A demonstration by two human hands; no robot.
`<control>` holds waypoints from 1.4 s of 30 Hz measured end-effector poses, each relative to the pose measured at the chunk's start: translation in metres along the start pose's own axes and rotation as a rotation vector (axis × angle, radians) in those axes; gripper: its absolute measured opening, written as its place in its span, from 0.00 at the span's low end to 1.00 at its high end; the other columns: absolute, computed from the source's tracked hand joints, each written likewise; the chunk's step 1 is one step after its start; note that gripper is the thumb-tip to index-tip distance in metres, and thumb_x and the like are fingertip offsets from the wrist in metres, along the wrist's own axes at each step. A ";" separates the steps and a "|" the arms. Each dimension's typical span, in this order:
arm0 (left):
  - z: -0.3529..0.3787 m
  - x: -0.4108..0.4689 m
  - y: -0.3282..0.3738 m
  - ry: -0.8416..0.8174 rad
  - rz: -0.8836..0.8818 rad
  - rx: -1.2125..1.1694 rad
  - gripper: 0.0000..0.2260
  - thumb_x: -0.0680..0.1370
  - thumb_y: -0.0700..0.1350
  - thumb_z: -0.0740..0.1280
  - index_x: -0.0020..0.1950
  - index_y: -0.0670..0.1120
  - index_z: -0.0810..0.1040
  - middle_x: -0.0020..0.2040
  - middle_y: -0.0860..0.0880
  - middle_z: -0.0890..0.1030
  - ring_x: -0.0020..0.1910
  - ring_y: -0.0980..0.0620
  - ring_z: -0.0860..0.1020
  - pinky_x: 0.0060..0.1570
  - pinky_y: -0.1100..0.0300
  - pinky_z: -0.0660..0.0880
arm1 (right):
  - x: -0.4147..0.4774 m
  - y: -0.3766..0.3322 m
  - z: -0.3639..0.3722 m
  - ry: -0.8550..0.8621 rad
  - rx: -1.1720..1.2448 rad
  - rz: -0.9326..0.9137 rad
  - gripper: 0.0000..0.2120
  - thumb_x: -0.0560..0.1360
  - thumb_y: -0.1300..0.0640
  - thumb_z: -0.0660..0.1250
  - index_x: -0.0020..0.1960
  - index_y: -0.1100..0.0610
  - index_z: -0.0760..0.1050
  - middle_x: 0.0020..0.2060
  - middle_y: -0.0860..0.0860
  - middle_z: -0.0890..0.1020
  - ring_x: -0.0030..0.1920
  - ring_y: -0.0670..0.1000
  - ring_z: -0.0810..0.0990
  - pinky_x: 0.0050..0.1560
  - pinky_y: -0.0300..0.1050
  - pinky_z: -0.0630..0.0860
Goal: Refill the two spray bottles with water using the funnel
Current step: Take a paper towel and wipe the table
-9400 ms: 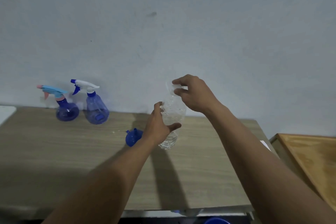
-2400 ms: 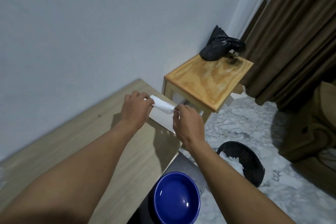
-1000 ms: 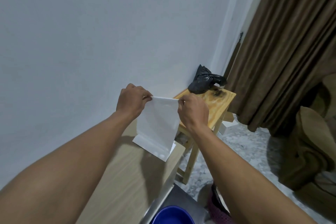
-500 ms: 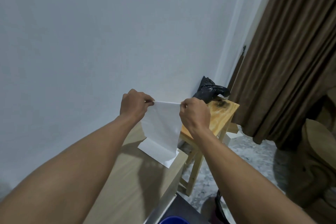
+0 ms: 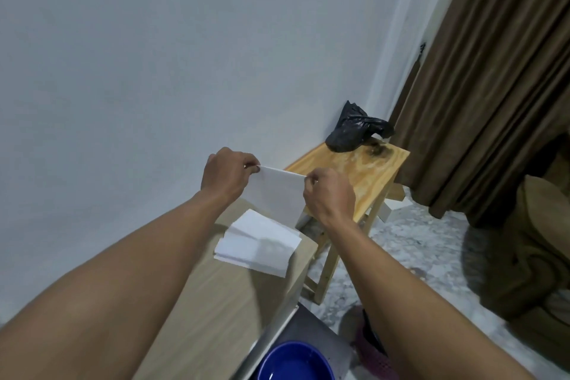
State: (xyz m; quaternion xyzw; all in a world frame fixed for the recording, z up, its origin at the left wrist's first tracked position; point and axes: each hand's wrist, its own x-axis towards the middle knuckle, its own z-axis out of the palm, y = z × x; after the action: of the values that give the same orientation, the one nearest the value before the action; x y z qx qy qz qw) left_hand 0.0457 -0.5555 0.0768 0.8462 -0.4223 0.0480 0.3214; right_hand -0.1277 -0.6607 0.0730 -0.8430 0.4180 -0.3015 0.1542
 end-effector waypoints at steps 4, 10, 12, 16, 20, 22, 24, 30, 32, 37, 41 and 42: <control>0.010 0.003 -0.010 -0.150 -0.056 -0.083 0.07 0.80 0.47 0.66 0.46 0.53 0.83 0.43 0.52 0.83 0.47 0.49 0.79 0.48 0.51 0.77 | 0.004 0.007 0.008 -0.074 0.074 0.009 0.11 0.79 0.59 0.62 0.49 0.56 0.83 0.41 0.51 0.84 0.40 0.53 0.80 0.40 0.49 0.80; -0.020 -0.007 -0.037 -0.176 -0.122 -0.150 0.06 0.80 0.47 0.66 0.46 0.51 0.83 0.45 0.54 0.83 0.47 0.52 0.79 0.46 0.56 0.76 | 0.004 -0.003 0.010 -0.112 0.215 -0.005 0.11 0.79 0.60 0.63 0.55 0.55 0.83 0.47 0.50 0.85 0.47 0.51 0.81 0.43 0.44 0.75; -0.038 -0.017 -0.046 -0.162 -0.139 -0.169 0.06 0.80 0.46 0.67 0.47 0.50 0.83 0.44 0.55 0.83 0.46 0.54 0.79 0.42 0.62 0.72 | -0.001 -0.016 0.009 -0.144 0.267 -0.039 0.10 0.80 0.59 0.63 0.55 0.56 0.84 0.47 0.49 0.85 0.46 0.49 0.81 0.43 0.42 0.74; -0.078 -0.054 -0.064 -0.128 -0.186 -0.187 0.06 0.80 0.46 0.67 0.46 0.50 0.84 0.41 0.57 0.82 0.41 0.58 0.77 0.39 0.64 0.68 | -0.021 -0.050 0.005 -0.189 0.319 -0.095 0.08 0.78 0.56 0.66 0.47 0.55 0.83 0.37 0.44 0.82 0.40 0.46 0.80 0.38 0.43 0.74; -0.120 -0.114 -0.089 -0.070 -0.275 -0.219 0.06 0.80 0.46 0.68 0.47 0.50 0.84 0.43 0.55 0.83 0.44 0.56 0.78 0.43 0.62 0.68 | -0.059 -0.092 0.003 -0.271 0.351 -0.164 0.07 0.78 0.55 0.66 0.46 0.52 0.82 0.35 0.43 0.82 0.39 0.44 0.80 0.38 0.43 0.74; -0.142 -0.150 -0.104 -0.025 -0.324 -0.240 0.05 0.80 0.46 0.69 0.47 0.50 0.85 0.43 0.54 0.84 0.44 0.55 0.78 0.42 0.62 0.69 | -0.086 -0.114 0.005 -0.312 0.379 -0.206 0.07 0.79 0.56 0.66 0.48 0.51 0.83 0.38 0.43 0.84 0.42 0.46 0.80 0.41 0.43 0.74; -0.163 -0.190 -0.119 0.024 -0.377 -0.244 0.05 0.79 0.46 0.69 0.48 0.50 0.85 0.43 0.53 0.84 0.43 0.55 0.77 0.41 0.64 0.70 | -0.115 -0.136 0.009 -0.355 0.396 -0.249 0.07 0.79 0.57 0.66 0.51 0.51 0.84 0.41 0.45 0.84 0.44 0.46 0.80 0.43 0.40 0.71; -0.225 -0.320 -0.168 0.126 -0.550 -0.248 0.03 0.77 0.46 0.72 0.46 0.50 0.85 0.38 0.57 0.83 0.42 0.56 0.79 0.41 0.68 0.70 | -0.211 -0.201 0.032 -0.514 0.408 -0.398 0.07 0.79 0.57 0.67 0.52 0.51 0.84 0.45 0.47 0.86 0.47 0.46 0.81 0.45 0.40 0.71; -0.245 -0.363 -0.184 0.143 -0.624 -0.237 0.03 0.76 0.46 0.73 0.43 0.52 0.85 0.39 0.55 0.85 0.42 0.54 0.82 0.42 0.66 0.73 | -0.246 -0.223 0.039 -0.564 0.405 -0.451 0.07 0.79 0.56 0.68 0.52 0.51 0.84 0.44 0.46 0.86 0.46 0.46 0.80 0.44 0.40 0.70; -0.287 -0.462 -0.214 0.163 -0.788 -0.196 0.03 0.76 0.45 0.72 0.46 0.48 0.86 0.45 0.52 0.86 0.48 0.53 0.83 0.51 0.58 0.77 | -0.336 -0.273 0.057 -0.709 0.426 -0.555 0.06 0.78 0.55 0.68 0.50 0.51 0.84 0.36 0.45 0.81 0.43 0.50 0.81 0.42 0.41 0.70; -0.319 -0.527 -0.234 0.127 -0.901 -0.156 0.08 0.76 0.43 0.72 0.39 0.55 0.83 0.39 0.55 0.83 0.40 0.54 0.81 0.42 0.63 0.72 | -0.399 -0.306 0.068 -0.845 0.427 -0.609 0.06 0.77 0.55 0.67 0.49 0.51 0.84 0.36 0.47 0.82 0.41 0.51 0.80 0.41 0.43 0.68; -0.327 -0.540 -0.239 0.118 -0.929 -0.151 0.09 0.76 0.43 0.72 0.38 0.56 0.83 0.38 0.55 0.83 0.39 0.54 0.80 0.40 0.64 0.72 | -0.412 -0.314 0.072 -0.868 0.427 -0.626 0.06 0.77 0.55 0.68 0.49 0.52 0.84 0.37 0.48 0.83 0.41 0.51 0.79 0.40 0.42 0.67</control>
State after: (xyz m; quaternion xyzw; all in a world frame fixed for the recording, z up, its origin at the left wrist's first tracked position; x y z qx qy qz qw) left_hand -0.0589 0.1093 0.0239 0.9157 0.0176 -0.0838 0.3927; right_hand -0.0832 -0.1425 0.0222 -0.9232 -0.0231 -0.0368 0.3818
